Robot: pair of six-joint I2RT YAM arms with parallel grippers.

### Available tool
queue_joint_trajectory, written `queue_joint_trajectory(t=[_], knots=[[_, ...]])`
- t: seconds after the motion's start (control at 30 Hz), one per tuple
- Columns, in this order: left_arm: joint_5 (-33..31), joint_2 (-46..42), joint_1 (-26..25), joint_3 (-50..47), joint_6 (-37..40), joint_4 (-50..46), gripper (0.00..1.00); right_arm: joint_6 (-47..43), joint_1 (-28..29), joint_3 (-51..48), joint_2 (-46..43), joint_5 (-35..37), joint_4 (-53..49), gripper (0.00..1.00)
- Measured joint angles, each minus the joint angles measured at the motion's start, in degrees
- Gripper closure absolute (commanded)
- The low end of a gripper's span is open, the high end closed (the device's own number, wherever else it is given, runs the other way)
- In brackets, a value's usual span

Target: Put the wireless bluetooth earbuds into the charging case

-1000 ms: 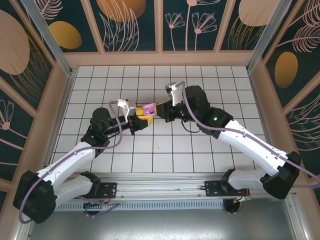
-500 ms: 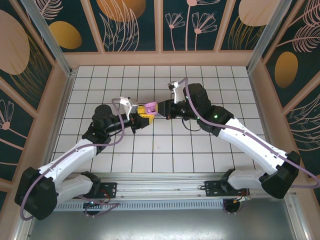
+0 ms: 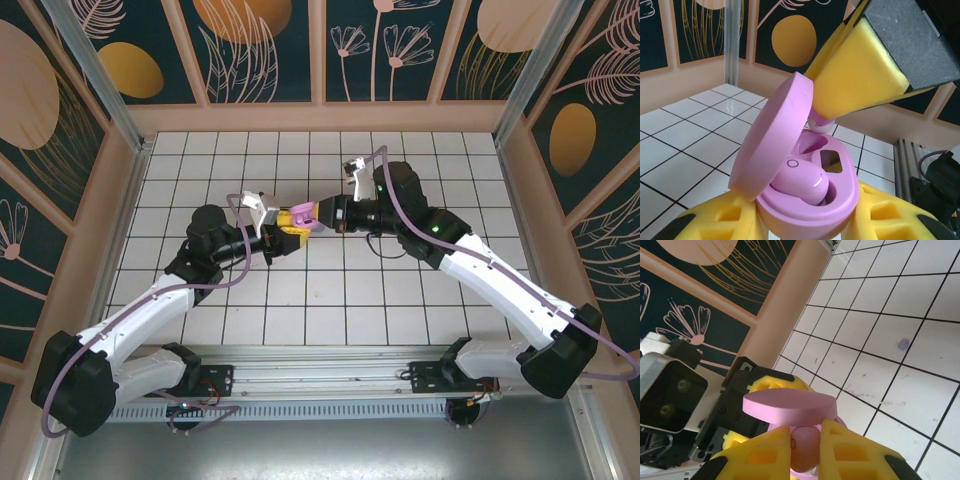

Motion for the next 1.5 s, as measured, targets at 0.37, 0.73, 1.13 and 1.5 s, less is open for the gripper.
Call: queue_joint_trajectory(t=[0.37,0.73,1.13,1.5], knots=[[0.9,1.0,-1.0,0.7,1.2,-1.5,1.0,7.1,-0.3,-3.1,0.3,-10.6,5.4,0.86],[0.9,1.1,-1.0,1.5,3.4,-5.3,1.0,1.9,-2.1,-1.3,1.0,-9.7,-0.8,0.86],[5.2,1.2,-0.9,2.1,4.3,-5.4,1.0,-7.7,-4.0,2.1,1.0,-9.5,-6.8,0.86],[6.9,2.5,-0.9,3.4,5.2,-6.4,1.0,-12.2,-4.2,2.6,1.5,-11.7,-9.1,0.86]])
